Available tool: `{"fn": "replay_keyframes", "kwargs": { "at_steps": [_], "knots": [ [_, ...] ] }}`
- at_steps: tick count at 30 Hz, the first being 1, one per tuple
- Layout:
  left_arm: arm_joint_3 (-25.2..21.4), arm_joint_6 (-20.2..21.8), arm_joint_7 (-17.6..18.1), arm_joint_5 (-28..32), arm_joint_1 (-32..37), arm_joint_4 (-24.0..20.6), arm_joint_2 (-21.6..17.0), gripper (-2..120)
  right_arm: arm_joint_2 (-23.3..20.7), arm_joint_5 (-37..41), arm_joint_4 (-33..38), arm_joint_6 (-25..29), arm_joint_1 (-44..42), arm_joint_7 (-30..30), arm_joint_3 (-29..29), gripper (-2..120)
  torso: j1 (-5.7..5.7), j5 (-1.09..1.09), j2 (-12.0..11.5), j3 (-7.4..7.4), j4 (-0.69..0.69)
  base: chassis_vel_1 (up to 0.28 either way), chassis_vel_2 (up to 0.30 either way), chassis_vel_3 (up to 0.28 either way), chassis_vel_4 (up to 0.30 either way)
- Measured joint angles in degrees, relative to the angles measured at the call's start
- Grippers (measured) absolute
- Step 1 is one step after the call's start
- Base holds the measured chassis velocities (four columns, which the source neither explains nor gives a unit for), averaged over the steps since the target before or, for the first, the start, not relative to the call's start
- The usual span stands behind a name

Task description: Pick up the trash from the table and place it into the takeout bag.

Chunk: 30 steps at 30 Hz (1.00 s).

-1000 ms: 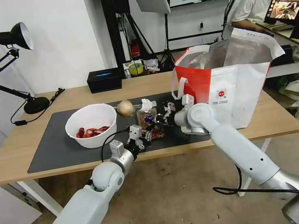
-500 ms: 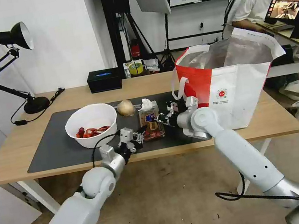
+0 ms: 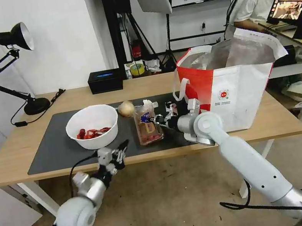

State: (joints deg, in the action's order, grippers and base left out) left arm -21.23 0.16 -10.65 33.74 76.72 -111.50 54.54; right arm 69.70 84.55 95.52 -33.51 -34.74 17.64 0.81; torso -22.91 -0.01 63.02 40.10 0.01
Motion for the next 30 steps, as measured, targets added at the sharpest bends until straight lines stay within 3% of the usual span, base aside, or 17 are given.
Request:
{"fn": "replay_keyframes", "kwargs": {
  "at_steps": [4,11,18,22,30],
  "knots": [
    [-4.0,-0.5,-1.5,0.2,3.7,-1.4,0.9,23,-1.5,1.2,4.3,2.4,0.4,-2.7,0.3,0,0.0,0.02,0.0,0.0,-0.01,0.0,0.0,0.0,0.0],
    [-7.2,-1.7,-2.3,0.0,7.1,-2.2,1.9,44,-4.2,4.3,10.0,8.5,4.0,-3.2,1.6,0,0.0,0.01,0.0,0.0,0.0,0.0,0.0,0.0,0.0],
    [-8.2,-3.0,-2.4,-0.5,8.9,-2.2,3.5,71,-7.1,6.7,13.3,17.1,9.4,6.2,5.5,0,0.0,0.01,0.0,0.0,0.0,0.0,0.0,0.0,0.0],
    [-8.0,-3.1,-3.2,-0.9,9.3,-2.2,4.0,88,-10.5,3.8,12.5,20.1,11.0,10.4,7.5,0,-0.01,0.02,0.0,0.01,-0.01,0.0,0.0,0.0,0.0],
    [-7.1,-3.1,-4.3,-1.1,9.0,-2.1,3.8,109,-18.9,-6.9,11.0,23.1,12.1,13.2,9.4,0,-0.01,0.02,0.0,0.0,-0.02,0.0,0.0,0.0,0.0]
  ]
}}
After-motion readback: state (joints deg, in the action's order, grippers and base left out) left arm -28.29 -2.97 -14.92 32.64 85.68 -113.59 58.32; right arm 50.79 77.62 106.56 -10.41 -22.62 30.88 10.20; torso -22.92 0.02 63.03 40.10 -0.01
